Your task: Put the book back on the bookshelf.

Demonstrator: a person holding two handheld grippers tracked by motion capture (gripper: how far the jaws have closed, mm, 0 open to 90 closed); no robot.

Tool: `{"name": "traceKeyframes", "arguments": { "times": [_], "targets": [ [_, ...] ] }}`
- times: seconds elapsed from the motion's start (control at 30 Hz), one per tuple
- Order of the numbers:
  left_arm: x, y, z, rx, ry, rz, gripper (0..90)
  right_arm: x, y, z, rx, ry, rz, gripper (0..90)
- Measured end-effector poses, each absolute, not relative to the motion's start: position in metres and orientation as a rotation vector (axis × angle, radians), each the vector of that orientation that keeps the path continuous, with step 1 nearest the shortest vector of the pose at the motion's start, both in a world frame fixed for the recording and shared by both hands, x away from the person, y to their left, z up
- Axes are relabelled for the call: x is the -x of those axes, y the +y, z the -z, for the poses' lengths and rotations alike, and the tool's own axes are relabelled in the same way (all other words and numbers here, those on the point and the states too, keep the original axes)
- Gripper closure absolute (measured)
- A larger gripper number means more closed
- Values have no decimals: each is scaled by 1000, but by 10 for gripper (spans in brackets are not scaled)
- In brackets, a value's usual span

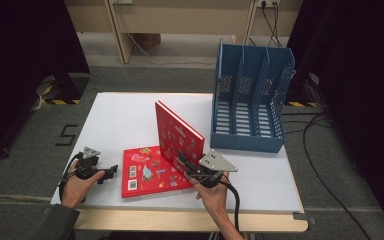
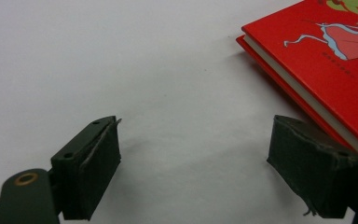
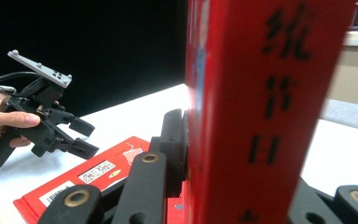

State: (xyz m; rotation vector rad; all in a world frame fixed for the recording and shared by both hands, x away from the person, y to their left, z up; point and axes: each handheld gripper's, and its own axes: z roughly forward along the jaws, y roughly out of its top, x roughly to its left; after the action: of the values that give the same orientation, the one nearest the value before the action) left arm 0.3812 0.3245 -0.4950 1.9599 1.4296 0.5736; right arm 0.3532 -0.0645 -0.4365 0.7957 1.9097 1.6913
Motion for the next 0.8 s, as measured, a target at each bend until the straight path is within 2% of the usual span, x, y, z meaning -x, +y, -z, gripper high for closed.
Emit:
{"name": "traceKeyframes", "arguments": {
  "times": [0.47, 0.8],
  "targets": [
    [-382, 323, 496, -1964, 1431, -566, 156, -358, -54, 444, -792, 1921, -1678, 740],
    [-382, 323, 497, -1969, 1430, -562, 156, -360, -55, 444, -783, 1918, -1690, 782]
  ]
}}
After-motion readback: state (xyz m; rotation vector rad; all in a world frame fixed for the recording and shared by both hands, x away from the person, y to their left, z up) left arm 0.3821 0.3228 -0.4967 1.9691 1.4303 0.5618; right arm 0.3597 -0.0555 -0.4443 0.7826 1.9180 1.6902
